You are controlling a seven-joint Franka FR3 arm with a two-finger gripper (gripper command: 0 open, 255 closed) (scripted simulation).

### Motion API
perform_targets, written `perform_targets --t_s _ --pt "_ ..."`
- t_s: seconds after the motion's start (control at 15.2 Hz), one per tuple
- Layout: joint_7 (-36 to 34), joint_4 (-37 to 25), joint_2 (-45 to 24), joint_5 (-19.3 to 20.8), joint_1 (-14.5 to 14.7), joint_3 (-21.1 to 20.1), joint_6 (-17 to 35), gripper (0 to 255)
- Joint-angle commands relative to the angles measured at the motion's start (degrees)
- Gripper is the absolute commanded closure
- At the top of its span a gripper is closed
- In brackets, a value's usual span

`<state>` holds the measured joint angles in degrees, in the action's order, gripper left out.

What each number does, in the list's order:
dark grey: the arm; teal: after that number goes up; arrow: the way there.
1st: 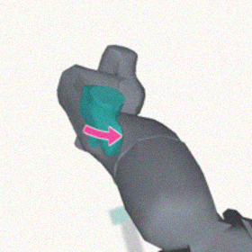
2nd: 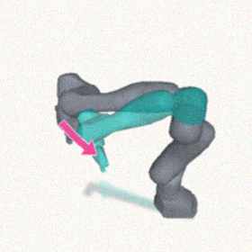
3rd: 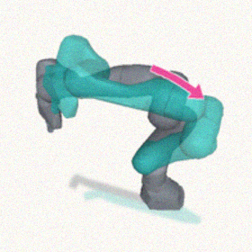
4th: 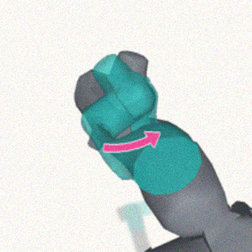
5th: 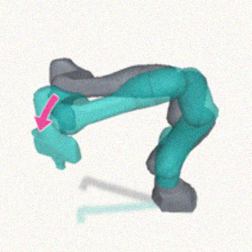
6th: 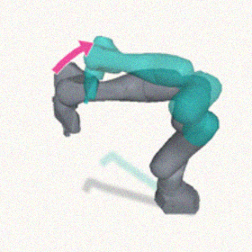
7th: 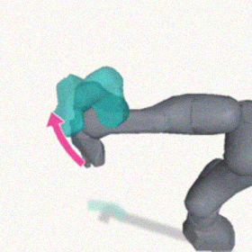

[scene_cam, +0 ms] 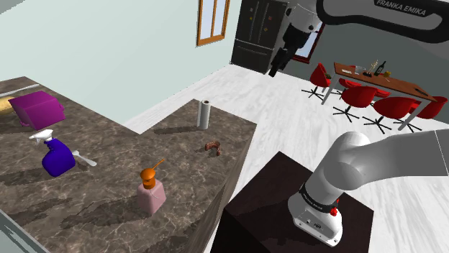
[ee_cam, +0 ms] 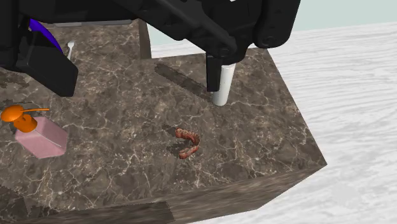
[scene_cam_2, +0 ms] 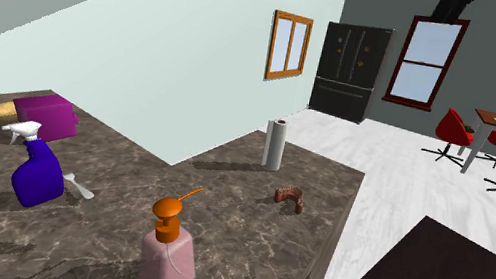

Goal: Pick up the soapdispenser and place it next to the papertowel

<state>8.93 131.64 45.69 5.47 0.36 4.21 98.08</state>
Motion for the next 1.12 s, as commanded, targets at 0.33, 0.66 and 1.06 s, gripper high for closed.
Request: perform_targets --t_s 0.33,0.66,1.06 --pt "-5.3 7.9 1.1 -2.5 1.5 -4.2 7.6 0" --pt "-10.8 14.0 0.1 -5.0 3.4 -8.9 15.8 0" --pt "-17.6 18.8 -4.5 -7.7 5.6 -15.2 26.6 0"
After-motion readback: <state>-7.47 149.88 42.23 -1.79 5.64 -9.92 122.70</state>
